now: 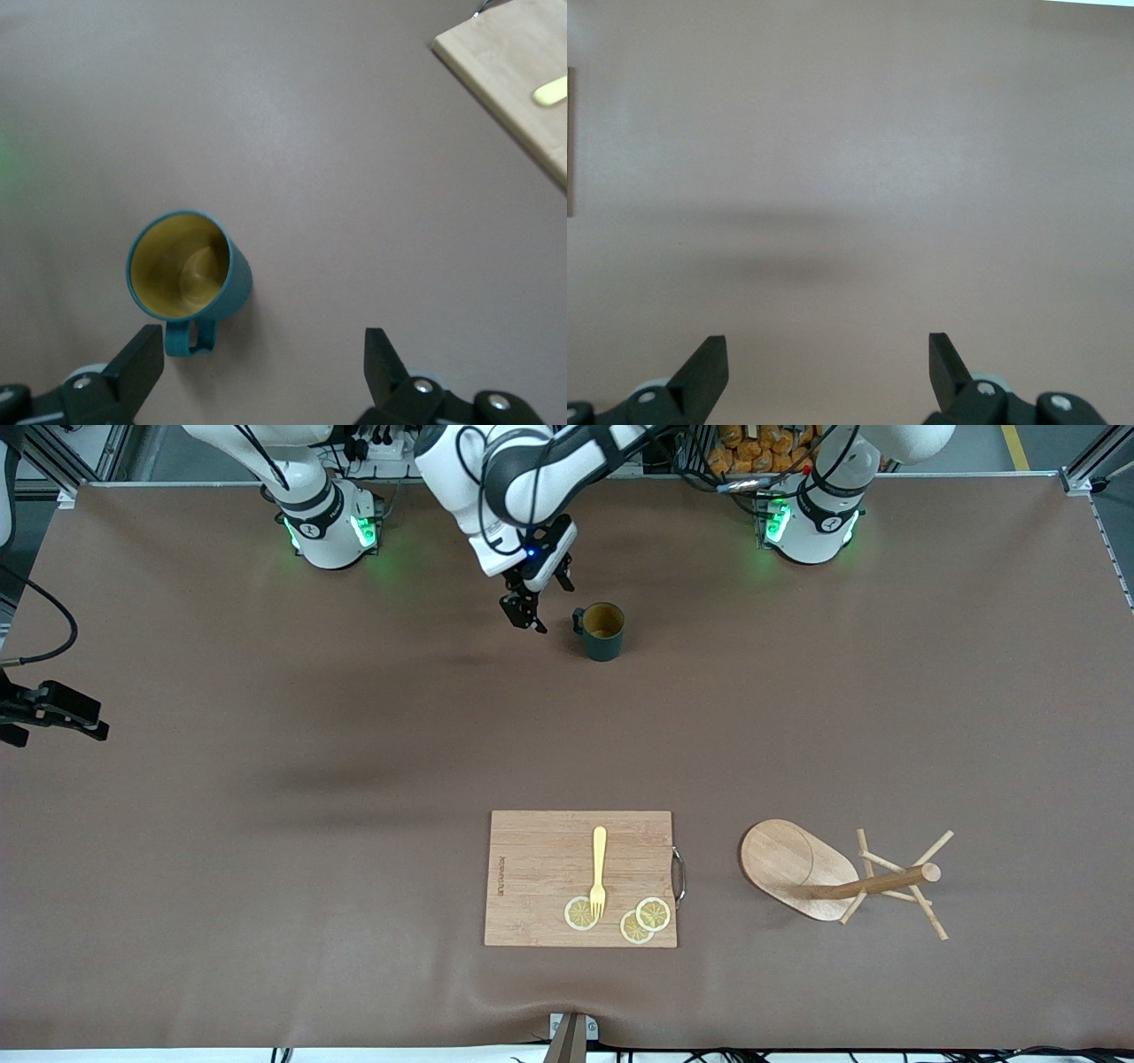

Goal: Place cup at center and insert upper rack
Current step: 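Move the left gripper over the teal mug at center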

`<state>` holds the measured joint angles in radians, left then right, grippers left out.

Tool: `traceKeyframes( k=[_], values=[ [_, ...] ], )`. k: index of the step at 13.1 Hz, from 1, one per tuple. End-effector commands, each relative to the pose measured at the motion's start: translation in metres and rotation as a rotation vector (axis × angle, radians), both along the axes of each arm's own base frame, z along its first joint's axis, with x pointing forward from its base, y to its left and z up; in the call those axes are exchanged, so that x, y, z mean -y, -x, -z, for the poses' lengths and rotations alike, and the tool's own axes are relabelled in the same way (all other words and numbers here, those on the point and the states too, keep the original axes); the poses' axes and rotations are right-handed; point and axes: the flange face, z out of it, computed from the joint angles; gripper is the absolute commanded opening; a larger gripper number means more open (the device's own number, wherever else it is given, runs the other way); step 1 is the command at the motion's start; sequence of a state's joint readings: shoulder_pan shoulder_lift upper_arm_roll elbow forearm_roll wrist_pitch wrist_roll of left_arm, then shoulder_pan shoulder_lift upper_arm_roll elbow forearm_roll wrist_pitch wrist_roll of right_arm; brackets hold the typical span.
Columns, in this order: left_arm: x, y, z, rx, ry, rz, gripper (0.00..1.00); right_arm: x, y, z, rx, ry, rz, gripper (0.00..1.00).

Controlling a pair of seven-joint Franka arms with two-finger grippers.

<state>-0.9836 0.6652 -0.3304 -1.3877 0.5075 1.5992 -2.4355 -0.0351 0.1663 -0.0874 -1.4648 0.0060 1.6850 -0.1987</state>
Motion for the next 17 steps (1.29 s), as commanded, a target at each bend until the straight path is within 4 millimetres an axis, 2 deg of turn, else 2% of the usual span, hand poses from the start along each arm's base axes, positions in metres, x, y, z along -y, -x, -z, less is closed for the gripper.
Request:
traceKeyframes(
  k=[1,3,4,9,12,15,17],
  values=[
    [0.007,0.01,0.037,0.013,-0.086,-0.012,1.0,0.0,0.001,-0.007,0.003,0.024,0.008,1.0],
    [0.004,0.028,0.069,-0.011,-0.165,-0.01,1.0,-0.004,0.001,-0.008,0.004,0.03,0.003,1.0],
    [0.003,0.031,0.077,-0.014,-0.182,-0.009,1.0,-0.001,0.0,-0.006,0.002,0.024,0.01,1.0],
    [0.006,0.04,0.106,-0.007,-0.201,-0.064,1.0,-0.001,-0.002,0.0,-0.007,0.004,0.016,1.0],
    [0.006,0.047,0.116,0.002,-0.211,-0.076,1.0,-0.003,-0.004,0.009,-0.022,-0.051,0.126,1.0],
    [0.005,0.049,0.121,0.0,-0.218,-0.078,1.0,-0.013,-0.005,0.013,-0.03,-0.039,0.113,1.0],
    [0.004,0.05,0.129,0.002,-0.226,-0.087,1.0,-0.013,-0.005,0.013,-0.031,-0.039,0.113,1.0]
  ],
)
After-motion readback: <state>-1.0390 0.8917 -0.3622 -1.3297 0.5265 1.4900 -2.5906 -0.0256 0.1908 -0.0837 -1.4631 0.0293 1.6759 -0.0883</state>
